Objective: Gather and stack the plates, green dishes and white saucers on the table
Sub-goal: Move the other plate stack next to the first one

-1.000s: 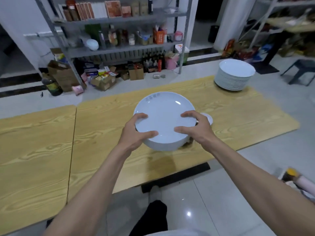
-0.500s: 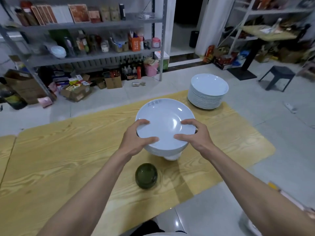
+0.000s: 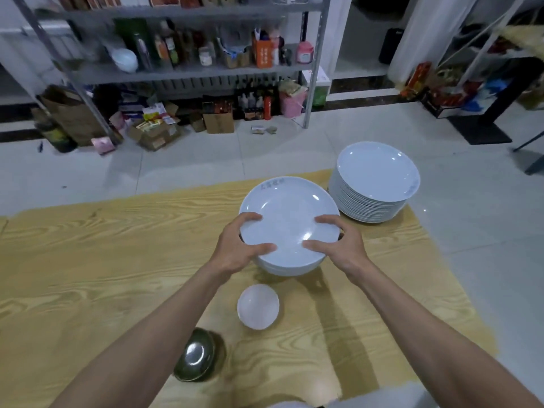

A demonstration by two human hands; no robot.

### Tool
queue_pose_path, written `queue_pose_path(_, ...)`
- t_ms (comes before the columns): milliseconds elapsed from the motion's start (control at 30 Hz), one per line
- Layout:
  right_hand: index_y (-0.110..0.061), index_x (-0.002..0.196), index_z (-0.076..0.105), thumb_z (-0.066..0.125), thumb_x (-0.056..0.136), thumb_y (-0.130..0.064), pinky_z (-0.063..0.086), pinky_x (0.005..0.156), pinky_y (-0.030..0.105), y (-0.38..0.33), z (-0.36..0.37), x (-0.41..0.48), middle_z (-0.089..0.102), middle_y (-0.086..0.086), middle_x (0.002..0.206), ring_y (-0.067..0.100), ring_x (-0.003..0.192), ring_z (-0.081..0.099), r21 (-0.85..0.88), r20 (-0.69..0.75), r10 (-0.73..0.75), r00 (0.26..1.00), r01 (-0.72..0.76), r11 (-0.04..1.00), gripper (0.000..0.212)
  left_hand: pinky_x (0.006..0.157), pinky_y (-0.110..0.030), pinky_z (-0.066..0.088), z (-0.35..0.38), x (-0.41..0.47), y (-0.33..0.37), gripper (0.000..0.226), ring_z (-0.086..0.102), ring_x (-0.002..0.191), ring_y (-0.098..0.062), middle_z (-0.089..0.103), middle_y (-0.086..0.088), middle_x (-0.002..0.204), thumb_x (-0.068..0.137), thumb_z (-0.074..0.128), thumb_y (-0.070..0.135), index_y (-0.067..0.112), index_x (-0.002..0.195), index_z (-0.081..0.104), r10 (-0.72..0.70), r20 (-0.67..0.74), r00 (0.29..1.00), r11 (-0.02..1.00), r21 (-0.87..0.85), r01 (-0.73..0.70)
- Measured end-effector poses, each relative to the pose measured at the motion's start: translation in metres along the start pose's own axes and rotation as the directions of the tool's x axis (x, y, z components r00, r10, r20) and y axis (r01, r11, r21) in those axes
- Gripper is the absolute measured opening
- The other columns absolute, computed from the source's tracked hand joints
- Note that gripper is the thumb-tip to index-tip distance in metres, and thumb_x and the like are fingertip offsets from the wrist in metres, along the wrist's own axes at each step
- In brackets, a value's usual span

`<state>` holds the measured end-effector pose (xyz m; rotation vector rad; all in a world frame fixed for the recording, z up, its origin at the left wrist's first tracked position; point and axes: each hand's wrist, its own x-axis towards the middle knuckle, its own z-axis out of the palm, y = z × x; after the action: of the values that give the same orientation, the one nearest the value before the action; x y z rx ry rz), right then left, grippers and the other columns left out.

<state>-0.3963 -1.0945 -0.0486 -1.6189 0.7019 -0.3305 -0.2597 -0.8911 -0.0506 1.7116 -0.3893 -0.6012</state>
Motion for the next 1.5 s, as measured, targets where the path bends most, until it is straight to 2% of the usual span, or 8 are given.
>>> queue_pose_path(100, -0.029, 0.102, 0.072, 0.097, 0.055, -0.017, 0.053, 0.076, 0.017, 0.013, -0.014, 0.037, 0.065, -0.011, 0.115, 0.005, 0.104, 0.062, -0.011, 0.038, 0.009, 0.999, -0.009, 1.000, 0.055, 0.082, -0.035, 0.059, 0.022, 0.025, -0.009, 0.066, 0.063, 0.104, -0.017, 0.061, 0.008, 0.119, 0.051, 0.096, 0.020, 0.030, 0.109, 0.066, -0.027, -0.050, 0.998, 1.000, -0.012, 0.026)
queue_pose_path(367, -0.019, 0.105, 0.071, 0.096, 0.057, -0.009, 0.051, 0.081, 0.012, 0.052, -0.027, 0.107, 0.064, -0.004, 0.119, -0.008, 0.102, 0.059, -0.071, 0.058, 0.050, 0.997, -0.046, 0.996, 0.056, 0.074, -0.019, 0.055, 0.060, 0.084, -0.043, 0.066, 0.060, 0.092, 0.010, 0.059, 0.016, 0.116, 0.056, 0.095, 0.006, 0.025, 0.113, 0.065, -0.111, -0.106, 0.988, 0.994, -0.015, 0.110)
queue_pose_path(533, -0.019, 0.104, 0.070, 0.095, 0.058, -0.006, 0.052, 0.097, 0.038, 0.063, -0.030, 0.138, 0.063, 0.002, 0.121, 0.018, 0.113, 0.060, -0.079, 0.045, 0.053, 0.998, -0.049, 0.996, 0.054, 0.079, -0.029, 0.058, 0.069, 0.118, -0.051, 0.068, 0.061, 0.103, -0.004, 0.057, 0.020, 0.118, 0.057, 0.095, 0.005, 0.026, 0.115, 0.065, -0.112, -0.118, 0.987, 0.994, -0.023, 0.110)
queue_pose_path(767, -0.019, 0.109, 0.068, 0.093, 0.061, -0.004, 0.049, 0.088, 0.013, 0.075, -0.025, 0.165, 0.063, -0.013, 0.114, -0.017, 0.099, 0.056, -0.100, 0.049, 0.059, 0.997, -0.054, 0.994, 0.056, 0.071, -0.026, 0.057, 0.068, 0.150, -0.060, 0.071, 0.063, 0.099, -0.002, 0.060, 0.035, 0.106, 0.058, 0.095, 0.006, 0.028, 0.119, 0.064, -0.140, -0.103, 0.985, 0.990, -0.011, 0.140)
queue_pose_path(1033, -0.023, 0.110, 0.067, 0.092, 0.062, -0.006, 0.044, 0.080, 0.002, 0.083, -0.017, 0.180, 0.061, -0.013, 0.116, -0.020, 0.098, 0.054, -0.096, 0.039, 0.063, 0.997, -0.059, 0.994, 0.057, 0.084, -0.029, 0.057, 0.061, 0.171, -0.066, 0.071, 0.060, 0.105, 0.001, 0.057, 0.038, 0.110, 0.058, 0.094, 0.005, 0.026, 0.119, 0.064, -0.150, -0.063, 0.987, 0.989, -0.009, 0.150)
queue_pose_path(1200, -0.022, 0.115, 0.064, 0.090, 0.066, -0.007, 0.043, 0.085, 0.004, 0.083, -0.014, 0.178, 0.060, -0.009, 0.122, -0.010, 0.107, 0.054, -0.106, 0.047, 0.055, 0.997, -0.050, 0.993, 0.057, 0.085, -0.033, 0.058, 0.058, 0.173, -0.069, 0.067, 0.058, 0.110, -0.007, 0.054, 0.040, 0.110, 0.054, 0.093, 0.025, 0.040, 0.113, 0.064, -0.170, -0.029, 0.985, 0.985, 0.015, 0.171)
queue_pose_path(1333, -0.021, 0.120, 0.061, 0.088, 0.071, -0.012, 0.040, 0.084, 0.002, 0.079, -0.016, 0.175, 0.057, -0.007, 0.127, 0.003, 0.111, 0.054, -0.129, 0.071, 0.097, 0.993, -0.087, 0.988, 0.057, 0.092, -0.039, 0.056, 0.057, 0.170, -0.069, 0.067, 0.057, 0.114, -0.010, 0.052, 0.027, 0.124, 0.060, 0.092, 0.030, 0.045, 0.117, 0.060, -0.175, -0.011, 0.984, 0.983, 0.052, 0.176)
queue_pose_path(1500, -0.029, 0.143, 0.046, 0.074, 0.088, -0.033, 0.033, 0.105, 0.024, 0.072, -0.014, 0.165, 0.041, 0.000, 0.144, 0.016, 0.133, 0.040, -0.292, 0.114, 0.160, 0.981, -0.121, 0.949, 0.061, 0.102, -0.030, 0.042, 0.058, 0.164, -0.061, 0.062, 0.047, 0.128, -0.022, 0.045, 0.000, 0.138, 0.082, 0.079, 0.033, 0.029, 0.137, 0.052, -0.133, -0.032, 0.991, 0.947, 0.290, 0.136)
